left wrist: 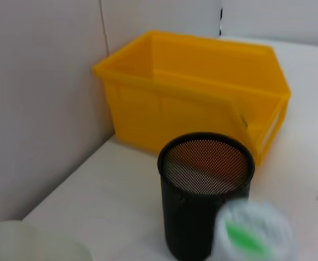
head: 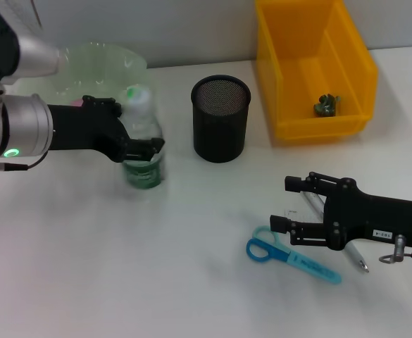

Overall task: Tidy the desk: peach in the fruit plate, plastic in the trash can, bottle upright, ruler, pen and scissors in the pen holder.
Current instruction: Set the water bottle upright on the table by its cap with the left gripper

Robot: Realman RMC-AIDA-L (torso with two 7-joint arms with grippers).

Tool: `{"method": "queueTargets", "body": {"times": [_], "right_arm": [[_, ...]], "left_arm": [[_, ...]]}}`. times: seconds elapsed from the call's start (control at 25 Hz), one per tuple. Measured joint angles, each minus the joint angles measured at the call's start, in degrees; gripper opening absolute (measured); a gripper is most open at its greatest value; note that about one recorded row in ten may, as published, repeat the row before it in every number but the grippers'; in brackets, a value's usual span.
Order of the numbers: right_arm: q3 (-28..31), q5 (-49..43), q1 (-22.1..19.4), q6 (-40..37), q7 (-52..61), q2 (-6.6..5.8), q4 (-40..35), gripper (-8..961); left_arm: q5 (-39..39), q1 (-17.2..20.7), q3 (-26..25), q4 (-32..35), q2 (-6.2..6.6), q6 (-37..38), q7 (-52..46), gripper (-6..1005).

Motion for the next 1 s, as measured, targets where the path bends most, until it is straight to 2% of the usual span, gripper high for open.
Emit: {"method": "queueTargets", "body": {"times": [0.28, 1.0], "right_arm": [[-0.01, -0.04, 0.01, -0.01, 0.24, -0.01, 0.0, 842], [-0.5, -0.06, 0.27, -0.01, 0.79, -0.01, 0.0, 842]], "left_arm": [[-4.01, 2.25, -0.24, -0.98, 0.02, -2.29, 3.29, 777], [-5.46, 2.47, -0.93, -2.1, 0.15, -1.88, 3.32, 776]]}}
